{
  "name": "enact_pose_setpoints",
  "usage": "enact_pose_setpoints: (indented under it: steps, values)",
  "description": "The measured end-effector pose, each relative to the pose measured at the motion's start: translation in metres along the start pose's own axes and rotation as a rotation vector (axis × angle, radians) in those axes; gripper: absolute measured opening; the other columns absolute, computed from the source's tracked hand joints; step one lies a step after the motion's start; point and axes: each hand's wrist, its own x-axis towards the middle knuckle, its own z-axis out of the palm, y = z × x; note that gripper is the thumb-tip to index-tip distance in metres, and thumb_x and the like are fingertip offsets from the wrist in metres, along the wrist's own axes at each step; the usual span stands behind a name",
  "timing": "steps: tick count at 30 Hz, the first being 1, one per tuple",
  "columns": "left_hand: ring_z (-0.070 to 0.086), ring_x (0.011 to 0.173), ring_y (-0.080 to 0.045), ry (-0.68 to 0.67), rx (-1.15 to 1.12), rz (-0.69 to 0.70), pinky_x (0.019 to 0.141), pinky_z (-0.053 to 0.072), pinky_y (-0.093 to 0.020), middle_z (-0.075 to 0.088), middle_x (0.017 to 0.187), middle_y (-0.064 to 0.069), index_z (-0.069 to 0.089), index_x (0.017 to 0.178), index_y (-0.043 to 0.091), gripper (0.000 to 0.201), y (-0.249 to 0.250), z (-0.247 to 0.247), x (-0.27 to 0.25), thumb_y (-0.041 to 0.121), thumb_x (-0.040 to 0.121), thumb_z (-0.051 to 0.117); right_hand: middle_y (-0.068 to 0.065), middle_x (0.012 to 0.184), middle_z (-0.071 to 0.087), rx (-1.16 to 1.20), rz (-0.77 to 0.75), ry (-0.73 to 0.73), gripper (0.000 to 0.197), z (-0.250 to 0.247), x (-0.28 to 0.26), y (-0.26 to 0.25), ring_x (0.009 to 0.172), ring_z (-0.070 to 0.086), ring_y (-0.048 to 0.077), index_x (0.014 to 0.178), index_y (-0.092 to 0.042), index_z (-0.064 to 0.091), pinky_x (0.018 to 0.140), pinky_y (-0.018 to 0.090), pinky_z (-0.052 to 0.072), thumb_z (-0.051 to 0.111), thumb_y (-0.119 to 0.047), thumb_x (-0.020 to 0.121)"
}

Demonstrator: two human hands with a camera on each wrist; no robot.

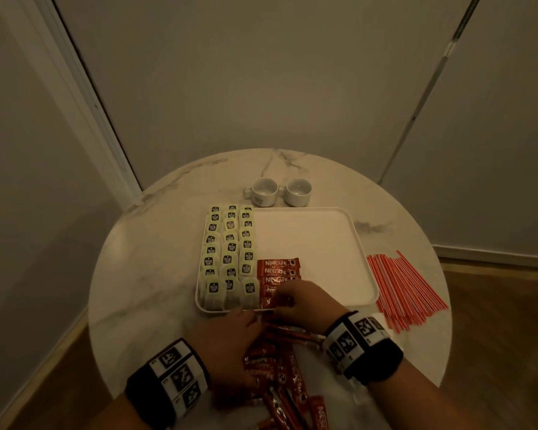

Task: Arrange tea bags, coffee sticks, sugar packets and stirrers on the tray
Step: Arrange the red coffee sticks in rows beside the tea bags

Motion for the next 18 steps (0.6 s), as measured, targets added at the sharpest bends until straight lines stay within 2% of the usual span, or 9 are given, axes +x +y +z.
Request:
enact_pose_setpoints:
  steps: [3,6,8,10,12,15,18]
  values:
    - [0.030,0.129,-0.018,-0.037,0.107,0.008,0.110,0.031,-0.040,0.027,0.143,0.004,0.023,0.143,0.030,0.093,0.005,0.010,-0.001,0.068,0.067,0.061,0.000,0.101,0.066,0.029,-0.009,0.020,0.019,0.007,-0.002,-0.004,0.087,0.056,0.011,0.103,-0.014,0.069,0.072,0.019,0.042,0.062,-0.026,0.089]
    - [0.027,0.132,-0.022,-0.007,0.129,-0.004,0.108,0.032,-0.040,0.022,0.148,0.001,0.024,0.143,0.029,0.081,0.010,0.018,0.003,0.064,0.078,0.057,-0.002,0.102,0.066,0.051,-0.041,0.073,0.018,0.009,-0.002,-0.006,0.085,0.051,0.005,0.105,-0.015,0.069,0.066,0.009,0.034,0.060,-0.024,0.091]
    - [0.027,0.133,-0.024,0.025,0.142,-0.022,0.106,0.035,-0.041,0.022,0.149,-0.001,0.026,0.143,0.027,0.069,0.014,0.022,0.006,0.052,0.086,0.055,-0.005,0.100,0.064,0.079,-0.052,0.101,0.018,0.008,-0.002,-0.008,0.085,0.049,0.004,0.105,-0.016,0.068,0.065,0.007,0.032,0.059,-0.023,0.092]
    - [0.026,0.134,-0.025,0.043,0.141,-0.046,0.107,0.034,-0.040,0.021,0.150,-0.002,0.027,0.144,0.024,0.059,0.017,0.025,0.009,0.035,0.091,0.051,-0.010,0.096,0.058,0.097,-0.056,0.107,0.018,0.009,-0.002,-0.008,0.085,0.049,0.003,0.106,-0.017,0.067,0.066,0.007,0.033,0.057,-0.023,0.093]
    - [0.026,0.136,-0.026,0.039,0.136,-0.071,0.107,0.035,-0.042,0.020,0.152,-0.003,0.026,0.145,0.023,0.054,0.019,0.026,0.011,0.027,0.095,0.045,-0.011,0.097,0.058,0.109,-0.059,0.094,0.018,0.011,-0.003,-0.006,0.085,0.049,0.002,0.106,-0.018,0.067,0.070,0.009,0.036,0.056,-0.023,0.093]
    - [0.027,0.136,-0.025,0.032,0.111,-0.096,0.107,0.036,-0.043,0.023,0.152,-0.003,0.025,0.146,0.021,0.054,0.020,0.023,0.013,0.023,0.096,0.043,-0.012,0.096,0.059,0.160,-0.039,0.105,0.017,0.015,-0.004,-0.001,0.088,0.051,0.003,0.103,-0.020,0.068,0.082,0.018,0.043,0.056,-0.023,0.092]
    - [0.035,0.129,-0.019,0.091,0.020,-0.125,0.105,0.038,-0.032,0.035,0.143,-0.001,0.031,0.142,0.020,0.050,0.017,0.012,0.012,0.025,0.094,0.045,-0.016,0.092,0.057,0.262,0.014,0.125,0.015,0.015,-0.009,0.003,0.088,0.054,0.002,0.103,-0.022,0.067,0.083,0.019,0.046,0.055,-0.024,0.094]
